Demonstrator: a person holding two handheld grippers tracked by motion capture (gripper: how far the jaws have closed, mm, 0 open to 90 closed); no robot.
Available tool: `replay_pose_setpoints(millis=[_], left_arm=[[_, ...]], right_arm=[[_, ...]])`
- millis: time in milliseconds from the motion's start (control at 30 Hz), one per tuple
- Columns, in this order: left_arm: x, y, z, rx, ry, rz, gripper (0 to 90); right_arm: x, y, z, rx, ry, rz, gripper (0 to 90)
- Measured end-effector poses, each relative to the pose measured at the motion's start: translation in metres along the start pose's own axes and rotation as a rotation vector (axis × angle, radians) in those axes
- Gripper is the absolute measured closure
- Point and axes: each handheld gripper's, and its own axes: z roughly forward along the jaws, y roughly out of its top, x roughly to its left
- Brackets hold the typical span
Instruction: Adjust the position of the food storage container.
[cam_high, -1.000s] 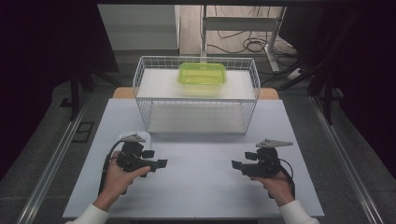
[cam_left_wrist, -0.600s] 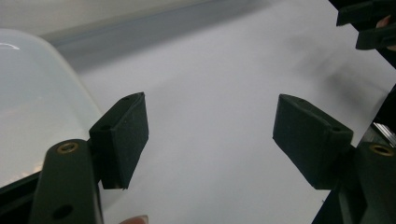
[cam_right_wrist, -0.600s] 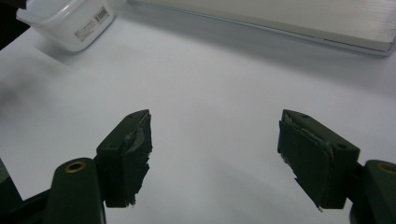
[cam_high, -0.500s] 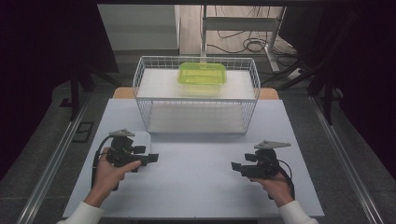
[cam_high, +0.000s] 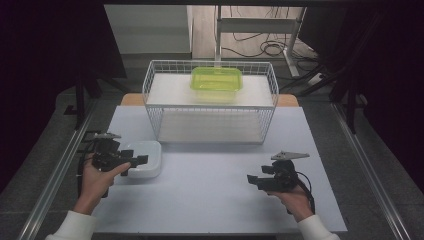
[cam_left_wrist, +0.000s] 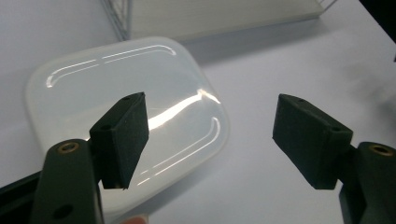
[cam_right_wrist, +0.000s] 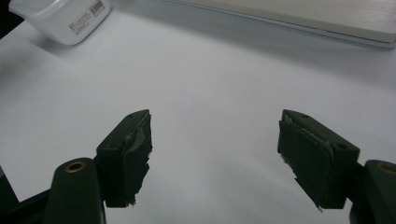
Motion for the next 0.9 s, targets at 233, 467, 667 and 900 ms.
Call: replay_pose_setpoints(millis=[233, 467, 667, 900], left_arm=[[0.015, 0.002, -0.004, 0.001, 0.042, -0.023, 27.7], [0.03, 0.005, -0.006, 0.015, 0.079, -0.049, 28.9], [0.044, 0.009, -0.008, 0.042, 0.122, -0.066, 34.7], [0.061, 0.012, -0.007, 0.077, 0.176, -0.091, 51.0]], right_arm=[[-0.001, 0.0, -0.001, -0.003, -0.003, 0.007, 26.2], [-0.003, 0.001, 0.0, -0.002, -0.002, 0.012, 26.2], [-0.004, 0.0, 0.0, 0.002, -0.006, 0.014, 26.2], [-0.004, 0.0, 0.001, 0.005, -0.01, 0.014, 26.2]])
